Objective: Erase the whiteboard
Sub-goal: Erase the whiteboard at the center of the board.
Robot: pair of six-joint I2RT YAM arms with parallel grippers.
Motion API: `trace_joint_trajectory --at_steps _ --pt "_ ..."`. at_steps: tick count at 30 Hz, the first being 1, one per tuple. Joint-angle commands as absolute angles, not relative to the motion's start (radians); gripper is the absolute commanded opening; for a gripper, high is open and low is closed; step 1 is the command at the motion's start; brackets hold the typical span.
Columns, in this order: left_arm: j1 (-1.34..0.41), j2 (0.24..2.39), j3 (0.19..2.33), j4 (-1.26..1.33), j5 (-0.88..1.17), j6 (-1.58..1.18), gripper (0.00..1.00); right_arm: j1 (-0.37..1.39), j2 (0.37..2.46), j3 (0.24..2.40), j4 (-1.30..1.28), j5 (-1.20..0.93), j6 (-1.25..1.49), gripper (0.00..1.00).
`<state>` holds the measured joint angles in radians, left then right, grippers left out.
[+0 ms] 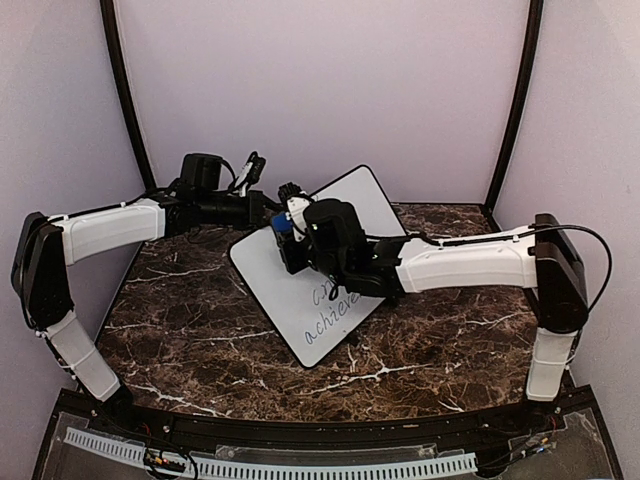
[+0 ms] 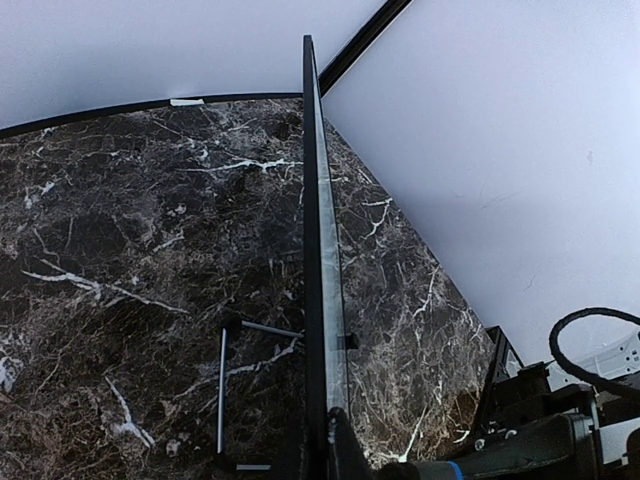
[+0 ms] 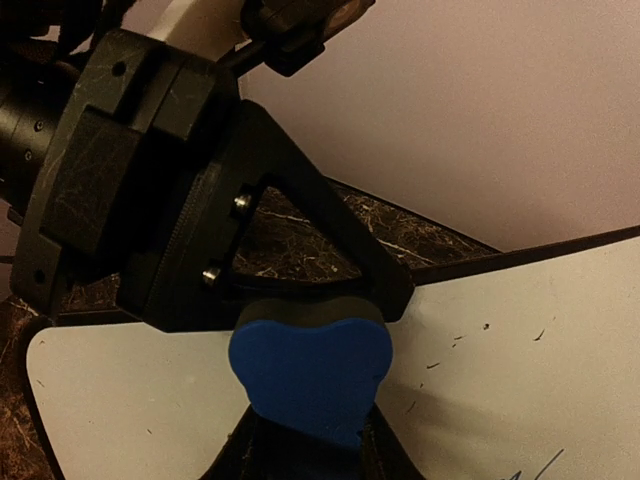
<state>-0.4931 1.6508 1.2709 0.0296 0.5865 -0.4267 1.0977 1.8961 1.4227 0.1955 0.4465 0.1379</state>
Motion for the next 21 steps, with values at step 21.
trace_joint_trajectory --at_steps 21 --pt "-0.527 1.615 1.254 0.054 0.670 -0.409 0.00 1.074 1.778 1.119 0.222 0.472 0.212 0.26"
